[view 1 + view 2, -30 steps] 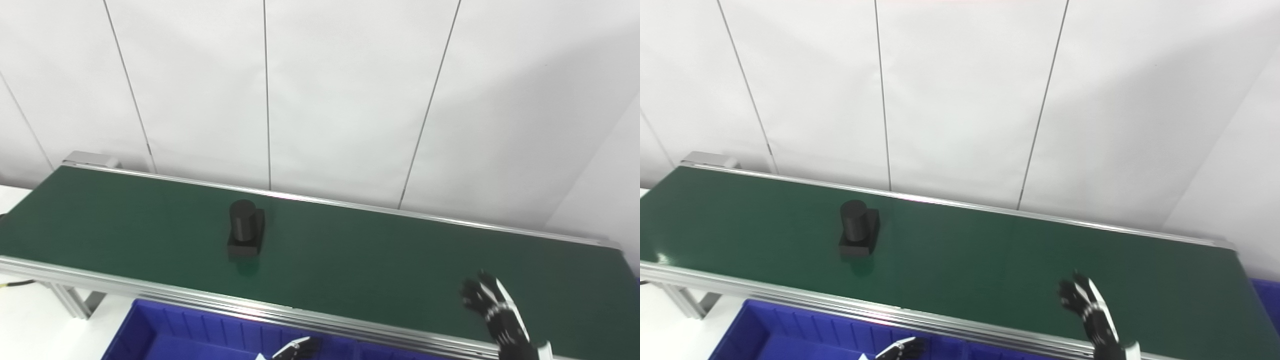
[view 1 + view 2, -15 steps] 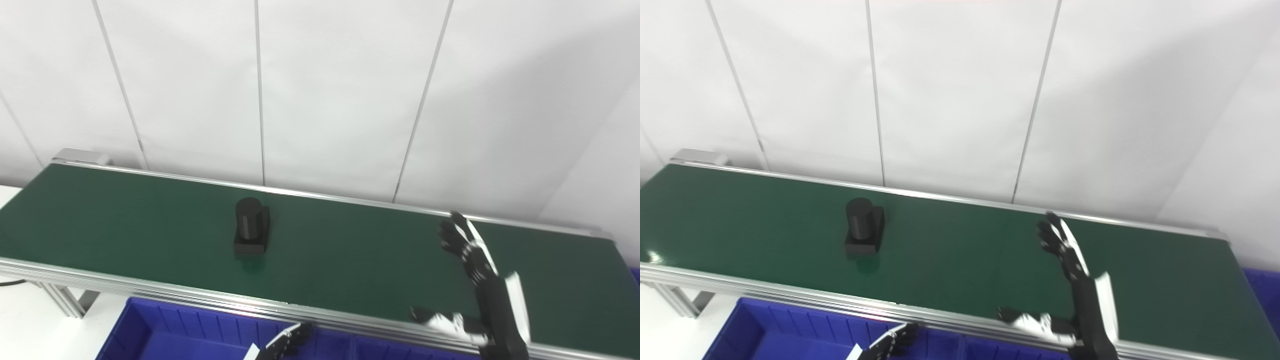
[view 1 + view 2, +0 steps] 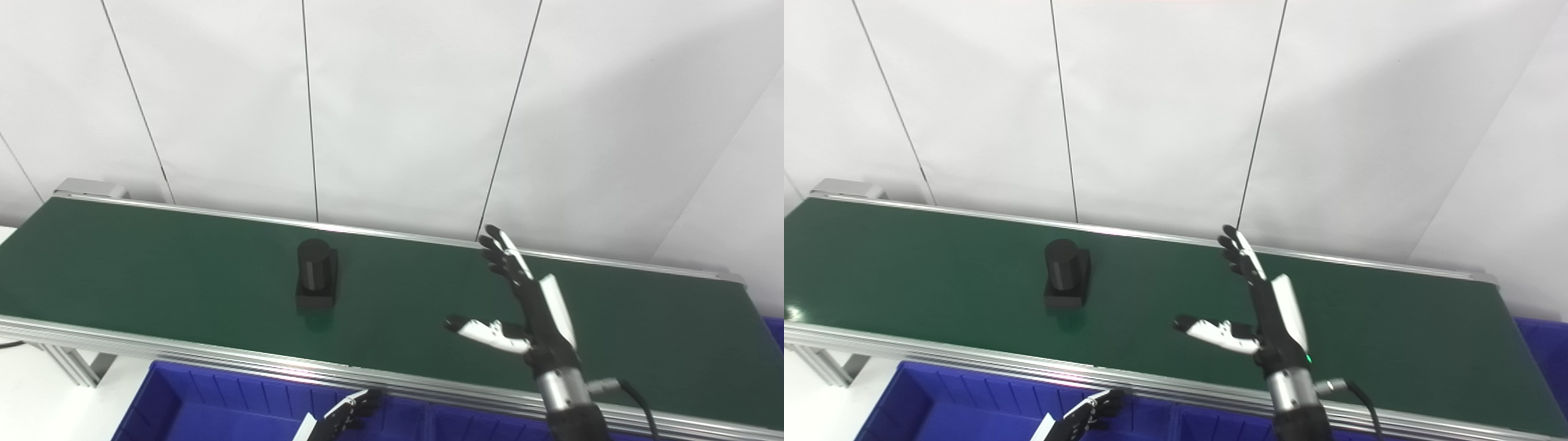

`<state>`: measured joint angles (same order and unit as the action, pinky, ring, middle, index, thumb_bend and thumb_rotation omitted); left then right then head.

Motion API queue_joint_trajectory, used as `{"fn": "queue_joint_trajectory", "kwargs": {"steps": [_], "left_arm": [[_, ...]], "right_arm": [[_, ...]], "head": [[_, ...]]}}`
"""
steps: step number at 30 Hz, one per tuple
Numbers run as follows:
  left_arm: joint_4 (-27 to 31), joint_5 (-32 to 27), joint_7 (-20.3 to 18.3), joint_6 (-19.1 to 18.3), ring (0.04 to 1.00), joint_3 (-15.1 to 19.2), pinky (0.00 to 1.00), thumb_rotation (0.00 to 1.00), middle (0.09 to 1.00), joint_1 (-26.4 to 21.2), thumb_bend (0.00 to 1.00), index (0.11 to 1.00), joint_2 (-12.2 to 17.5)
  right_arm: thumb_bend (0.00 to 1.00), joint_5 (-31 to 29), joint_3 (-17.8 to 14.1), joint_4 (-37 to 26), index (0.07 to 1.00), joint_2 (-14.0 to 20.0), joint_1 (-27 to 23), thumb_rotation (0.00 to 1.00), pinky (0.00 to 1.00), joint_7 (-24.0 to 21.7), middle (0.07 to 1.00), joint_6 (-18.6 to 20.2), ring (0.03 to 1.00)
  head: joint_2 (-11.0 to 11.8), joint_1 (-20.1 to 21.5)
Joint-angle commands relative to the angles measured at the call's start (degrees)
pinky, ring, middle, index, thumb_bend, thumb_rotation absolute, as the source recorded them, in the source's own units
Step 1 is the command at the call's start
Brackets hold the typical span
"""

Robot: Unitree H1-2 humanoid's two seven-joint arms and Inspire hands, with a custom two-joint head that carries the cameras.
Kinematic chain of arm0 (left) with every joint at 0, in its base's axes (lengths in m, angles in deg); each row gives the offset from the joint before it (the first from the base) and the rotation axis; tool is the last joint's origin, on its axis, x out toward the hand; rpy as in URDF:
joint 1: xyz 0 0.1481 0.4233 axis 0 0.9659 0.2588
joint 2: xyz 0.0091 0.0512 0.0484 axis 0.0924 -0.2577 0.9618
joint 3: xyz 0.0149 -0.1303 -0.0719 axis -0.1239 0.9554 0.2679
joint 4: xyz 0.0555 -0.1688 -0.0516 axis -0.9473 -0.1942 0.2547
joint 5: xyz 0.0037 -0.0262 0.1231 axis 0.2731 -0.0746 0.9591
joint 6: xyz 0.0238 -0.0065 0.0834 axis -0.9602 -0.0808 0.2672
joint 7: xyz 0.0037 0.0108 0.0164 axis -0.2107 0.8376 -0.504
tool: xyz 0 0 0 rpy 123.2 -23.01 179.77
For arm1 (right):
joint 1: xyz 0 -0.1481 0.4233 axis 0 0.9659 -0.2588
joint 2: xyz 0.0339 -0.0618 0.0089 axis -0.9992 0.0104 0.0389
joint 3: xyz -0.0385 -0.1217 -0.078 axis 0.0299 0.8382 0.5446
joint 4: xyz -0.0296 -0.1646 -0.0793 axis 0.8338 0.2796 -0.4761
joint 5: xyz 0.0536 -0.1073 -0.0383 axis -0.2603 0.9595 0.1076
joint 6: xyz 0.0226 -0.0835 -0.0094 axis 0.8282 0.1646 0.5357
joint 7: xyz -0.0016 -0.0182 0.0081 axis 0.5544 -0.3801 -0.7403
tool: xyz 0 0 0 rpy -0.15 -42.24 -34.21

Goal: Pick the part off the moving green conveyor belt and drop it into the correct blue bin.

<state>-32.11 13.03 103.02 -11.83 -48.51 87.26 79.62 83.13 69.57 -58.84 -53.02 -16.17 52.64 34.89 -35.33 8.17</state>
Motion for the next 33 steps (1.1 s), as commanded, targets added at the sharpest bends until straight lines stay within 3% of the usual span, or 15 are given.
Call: {"fn": "queue_joint_trajectory", "kwargs": {"steps": [1,6,10,18,24,31,33], "left_arm": [[1.9,1.4,2.3,1.6,0.804,-1.3,0.77,0.68,0.818,-1.2,0.78,0.816,1.2],[3.9,2.0,5.0,1.6,0.814,-3.8,0.79,0.67,0.820,-0.6,0.79,0.818,2.9],[5.1,2.4,7.3,1.6,0.808,-5.8,0.77,0.67,0.818,-0.4,0.77,0.817,4.1],[6.7,0.9,9.1,1.6,0.790,-7.7,0.75,0.68,0.802,0.2,0.76,0.801,4.7],[8.1,-1.5,6.9,1.6,0.783,-4.7,0.75,0.67,0.794,2.6,0.75,0.789,3.3],[9.4,-4.0,-0.4,1.6,0.788,1.3,0.76,0.65,0.793,5.9,0.73,0.779,0.5],[9.2,-3.7,-1.5,1.6,0.793,2.2,0.77,0.65,0.796,6.2,0.73,0.781,-0.1]], "right_arm": [[0.93,1.2,0.3,0.4,0.955,-1.0,-3.1,0.58,0.78,0.3,0.919,1.3,0.879],[0.95,3.0,1.1,5.8,0.956,-2.5,-7.1,0.58,0.69,1.1,0.945,3.0,0.852],[0.94,4.0,1.8,11.7,0.957,-3.3,-10.3,0.58,0.73,2.7,0.926,1.1,0.856],[0.96,5.1,2.5,17.4,0.963,-5.5,-15.1,0.57,0.74,3.1,0.945,3.9,0.886],[0.96,4.8,3.0,22.3,0.974,-6.3,-18.0,0.58,0.71,2.8,0.945,3.3,0.862],[0.97,5.9,4.2,27.0,0.985,-7.0,-20.0,0.57,0.69,4.0,0.950,3.0,0.853],[0.97,6.5,4.7,29.5,0.974,-7.2,-21.1,0.57,0.73,4.8,0.953,2.7,0.876]], "head": [[0.1,0.0],[0.3,0.6],[0.2,1.3],[0.1,1.3],[0.0,0.8],[0.0,0.6],[0.2,0.6]]}}
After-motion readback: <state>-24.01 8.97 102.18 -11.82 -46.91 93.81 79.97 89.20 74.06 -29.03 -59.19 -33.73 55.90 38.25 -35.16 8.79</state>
